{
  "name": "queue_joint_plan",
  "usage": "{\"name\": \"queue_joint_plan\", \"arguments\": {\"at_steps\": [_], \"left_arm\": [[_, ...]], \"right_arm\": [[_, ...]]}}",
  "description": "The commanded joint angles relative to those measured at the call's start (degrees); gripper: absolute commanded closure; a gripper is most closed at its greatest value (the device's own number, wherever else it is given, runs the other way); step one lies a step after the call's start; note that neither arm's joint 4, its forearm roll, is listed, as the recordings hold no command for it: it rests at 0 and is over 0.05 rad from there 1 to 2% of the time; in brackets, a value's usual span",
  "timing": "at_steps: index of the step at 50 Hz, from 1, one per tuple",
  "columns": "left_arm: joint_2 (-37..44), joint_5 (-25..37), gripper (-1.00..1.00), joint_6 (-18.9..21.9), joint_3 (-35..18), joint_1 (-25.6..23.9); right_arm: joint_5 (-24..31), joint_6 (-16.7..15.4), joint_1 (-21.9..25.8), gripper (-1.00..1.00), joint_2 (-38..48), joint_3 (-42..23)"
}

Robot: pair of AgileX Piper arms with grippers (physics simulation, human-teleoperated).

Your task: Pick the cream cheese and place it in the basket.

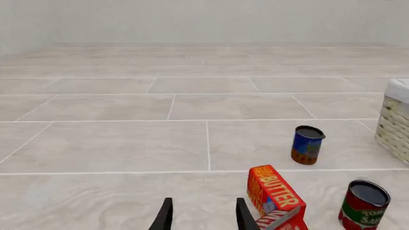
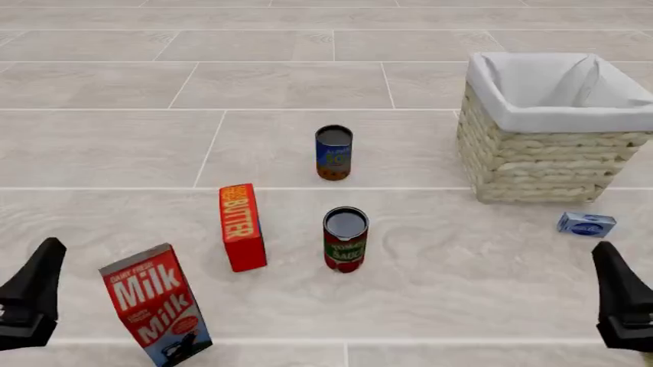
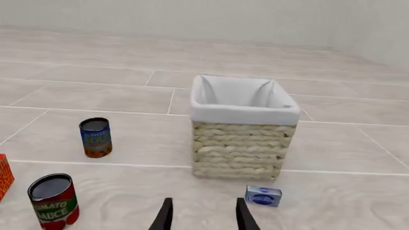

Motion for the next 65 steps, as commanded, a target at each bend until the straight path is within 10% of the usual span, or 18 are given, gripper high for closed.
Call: {"name": "queue_joint_plan", "arguments": {"at_steps": [1, 24, 65], "left_arm": [[-0.97, 0.47, -1.0, -0.51, -0.25, 0.47], [-1.02, 1.41, -1.0, 0.19, -0.52, -2.19], [-0.75, 3.74, -1.0, 0.09, 0.04, -5.26]], "right_arm": [[-0.25, 3.81, 1.55, -1.0, 0.1, -1.07], [9.13, 3.69, 0.52, -1.0, 0.12, -11.29], [18.46, -14.61, -3.19, -1.0, 30.65, -30.31]]}}
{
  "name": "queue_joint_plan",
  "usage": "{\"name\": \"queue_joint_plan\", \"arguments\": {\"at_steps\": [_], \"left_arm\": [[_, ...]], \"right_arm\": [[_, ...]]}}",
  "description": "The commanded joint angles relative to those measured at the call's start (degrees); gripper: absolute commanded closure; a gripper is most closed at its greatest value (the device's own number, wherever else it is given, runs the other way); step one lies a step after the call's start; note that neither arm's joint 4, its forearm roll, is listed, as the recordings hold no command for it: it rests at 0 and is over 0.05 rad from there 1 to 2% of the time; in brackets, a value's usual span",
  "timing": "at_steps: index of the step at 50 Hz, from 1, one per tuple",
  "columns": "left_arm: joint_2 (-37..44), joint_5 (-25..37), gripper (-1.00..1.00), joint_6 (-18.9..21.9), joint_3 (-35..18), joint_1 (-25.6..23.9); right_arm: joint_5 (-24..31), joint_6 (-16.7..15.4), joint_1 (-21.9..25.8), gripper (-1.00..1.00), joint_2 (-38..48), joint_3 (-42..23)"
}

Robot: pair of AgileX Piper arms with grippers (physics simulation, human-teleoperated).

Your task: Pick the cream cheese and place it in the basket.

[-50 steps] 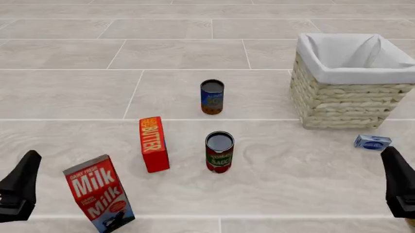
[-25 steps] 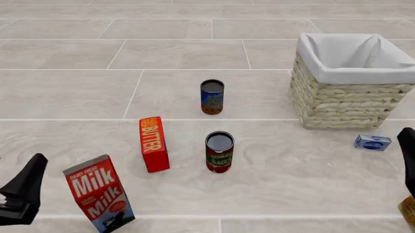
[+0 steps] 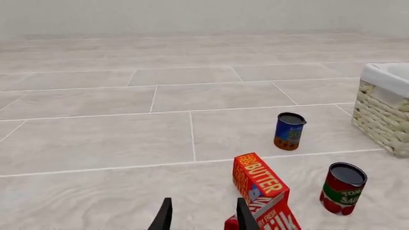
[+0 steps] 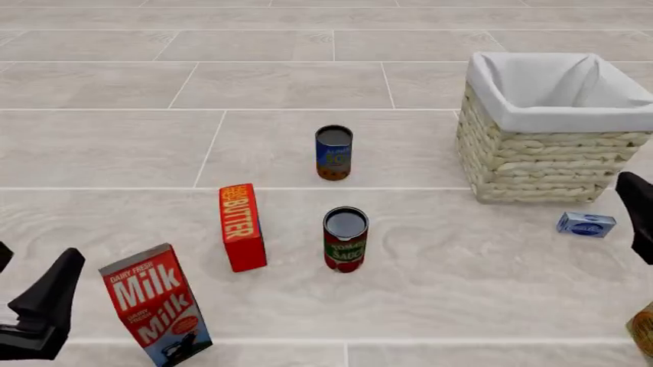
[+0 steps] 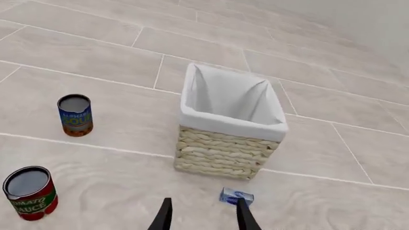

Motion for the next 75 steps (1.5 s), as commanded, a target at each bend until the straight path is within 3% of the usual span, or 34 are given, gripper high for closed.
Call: {"name": "queue_joint_plan", "arguments": {"at_steps": [1, 12, 13, 15, 26, 38, 41, 42, 46, 57, 75], "left_arm": [[0.18, 0.37, -1.0, -0.31, 0.02, -0.52], [0.18, 0.84, -1.0, -0.69, 0.02, -0.6], [0.19, 0.86, -1.0, -0.82, 0.02, -0.56], [0.4, 0.72, -1.0, -0.8, -0.03, -0.52], [0.22, 1.1, -1.0, -0.9, 0.01, -0.48], [0.27, 1.39, -1.0, 1.5, 0.0, -1.47], [0.28, 1.43, -1.0, 1.89, 0.0, -1.36], [0.31, 1.43, -1.0, 1.63, -0.01, -1.24], [0.25, 1.5, -1.0, 1.41, 0.0, -1.23], [0.33, 1.58, -1.0, 1.04, 0.0, -1.29], [0.73, 1.5, -1.0, 0.93, 0.0, -1.12]], "right_arm": [[2.44, -5.64, -1.53, -1.0, 9.27, -5.14], [-0.63, -9.62, -3.56, -1.0, 17.07, -5.7], [-1.58, -11.63, -3.86, -1.0, 18.35, -5.09], [-2.05, -12.16, -4.19, -1.0, 20.16, -5.25], [-3.79, -21.65, -6.0, -1.0, 26.71, -4.67], [-6.36, -25.03, -7.71, -1.0, 36.22, -8.66], [-5.93, -24.16, -7.65, -1.0, 37.74, -10.39], [-7.23, -26.66, -8.16, -1.0, 38.92, -10.13], [-6.64, -26.32, -8.25, -1.0, 40.09, -12.05], [-8.17, -32.16, -10.48, -1.0, 44.44, -12.9], [-9.39, -37.91, -10.15, -1.0, 51.73, -14.87]]}}
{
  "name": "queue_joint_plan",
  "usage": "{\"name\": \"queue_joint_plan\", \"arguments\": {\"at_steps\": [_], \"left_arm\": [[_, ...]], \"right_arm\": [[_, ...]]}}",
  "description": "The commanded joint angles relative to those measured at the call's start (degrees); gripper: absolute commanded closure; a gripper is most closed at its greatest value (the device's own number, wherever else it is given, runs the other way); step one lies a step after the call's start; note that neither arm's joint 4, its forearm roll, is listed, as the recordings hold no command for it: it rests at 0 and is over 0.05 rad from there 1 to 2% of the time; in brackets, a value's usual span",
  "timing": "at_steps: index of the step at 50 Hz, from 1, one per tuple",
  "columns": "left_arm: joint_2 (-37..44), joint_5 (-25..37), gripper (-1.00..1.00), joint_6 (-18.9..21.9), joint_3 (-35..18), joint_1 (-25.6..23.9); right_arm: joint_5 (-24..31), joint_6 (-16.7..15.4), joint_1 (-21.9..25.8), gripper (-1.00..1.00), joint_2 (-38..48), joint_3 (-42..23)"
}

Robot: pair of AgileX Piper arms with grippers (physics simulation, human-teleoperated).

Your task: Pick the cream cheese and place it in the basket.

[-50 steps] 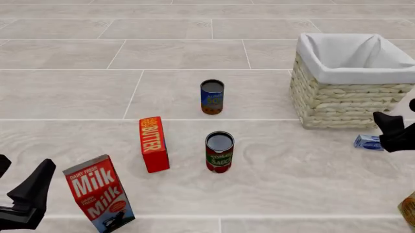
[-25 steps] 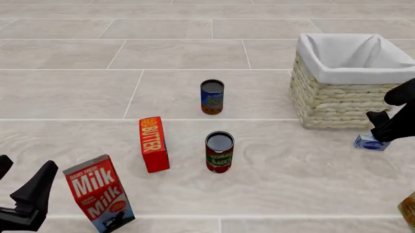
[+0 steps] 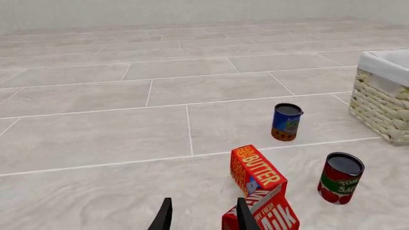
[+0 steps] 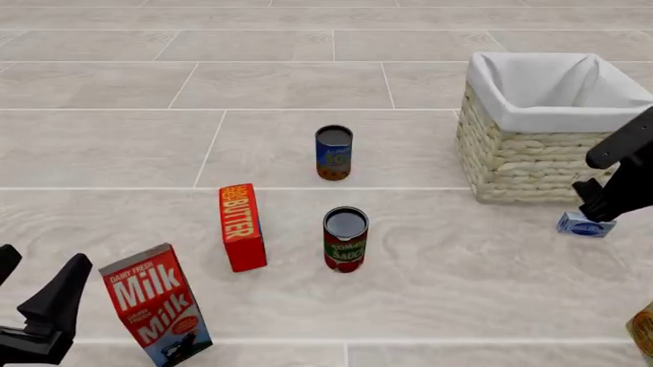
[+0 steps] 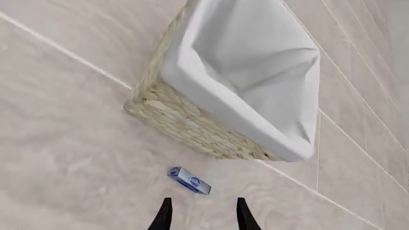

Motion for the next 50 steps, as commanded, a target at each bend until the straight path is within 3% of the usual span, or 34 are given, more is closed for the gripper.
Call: {"name": "queue_joint_plan", "arguments": {"at_steps": [1, 30, 46, 50], "left_arm": [[0.29, -0.07, -1.0, -0.11, 0.0, 0.09], [0.68, 0.06, -1.0, 0.07, 0.03, 0.18], [1.33, -0.32, -1.0, 0.32, 0.03, 0.23], [1.23, -0.12, -1.0, 0.45, 0.03, 0.24]], "right_arm": [[-1.09, -3.6, -0.23, -1.0, 4.75, -1.48], [-9.6, -11.0, -3.42, -1.0, 15.85, -1.36], [-12.12, -12.18, -3.83, -1.0, 20.75, -2.66], [-11.61, -10.98, -3.21, -1.0, 21.47, -3.25]]}}
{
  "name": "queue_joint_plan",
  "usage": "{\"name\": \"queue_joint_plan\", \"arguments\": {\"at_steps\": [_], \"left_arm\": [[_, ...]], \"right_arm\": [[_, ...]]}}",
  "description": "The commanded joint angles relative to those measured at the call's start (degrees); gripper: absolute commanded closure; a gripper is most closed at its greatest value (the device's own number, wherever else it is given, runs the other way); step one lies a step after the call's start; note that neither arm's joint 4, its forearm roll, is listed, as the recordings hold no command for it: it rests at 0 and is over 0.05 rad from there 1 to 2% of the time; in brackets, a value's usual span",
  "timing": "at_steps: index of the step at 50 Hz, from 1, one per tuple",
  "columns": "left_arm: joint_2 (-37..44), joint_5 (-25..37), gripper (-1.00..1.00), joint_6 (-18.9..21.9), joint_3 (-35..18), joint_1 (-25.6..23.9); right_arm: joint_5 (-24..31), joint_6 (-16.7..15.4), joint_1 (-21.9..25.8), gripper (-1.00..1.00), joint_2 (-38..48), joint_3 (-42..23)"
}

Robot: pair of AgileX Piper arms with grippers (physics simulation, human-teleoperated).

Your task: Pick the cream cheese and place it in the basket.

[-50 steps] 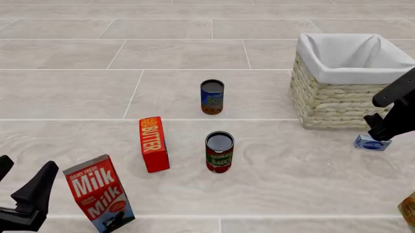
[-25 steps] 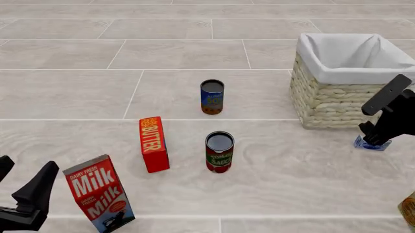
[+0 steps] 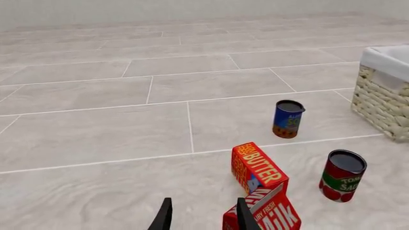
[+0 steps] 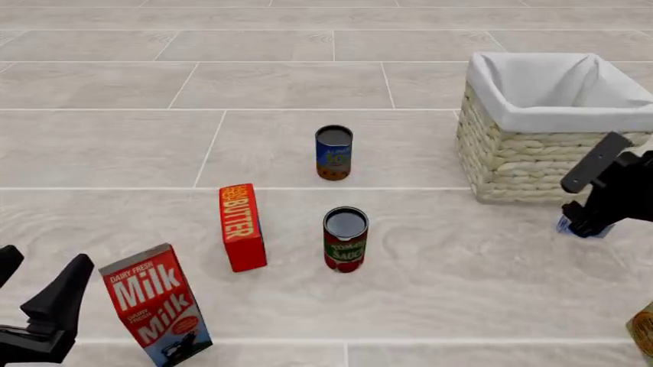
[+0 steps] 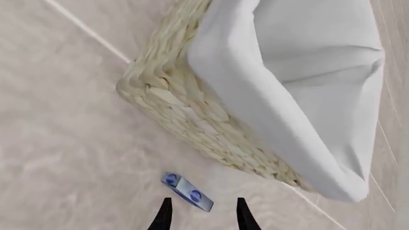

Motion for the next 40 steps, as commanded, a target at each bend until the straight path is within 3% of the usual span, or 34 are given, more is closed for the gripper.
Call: {"name": "queue_joint_plan", "arguments": {"at_steps": [1, 20, 27, 40], "left_arm": [[-0.04, 0.2, -1.0, 0.38, 0.0, 0.08], [1.27, -0.74, -1.0, 0.67, 0.0, 0.28], [2.03, -1.26, -1.0, 0.78, 0.01, 0.34], [1.84, -2.05, -1.0, 0.42, 0.0, 1.9]], "right_arm": [[-1.1, -0.06, 0.17, -1.0, 2.91, -0.7], [-4.82, -1.7, -2.33, -1.0, 8.36, 0.22], [-7.83, -4.57, -3.72, -1.0, 10.44, 1.33], [-8.64, -6.37, -4.42, -1.0, 11.88, 0.29]]}}
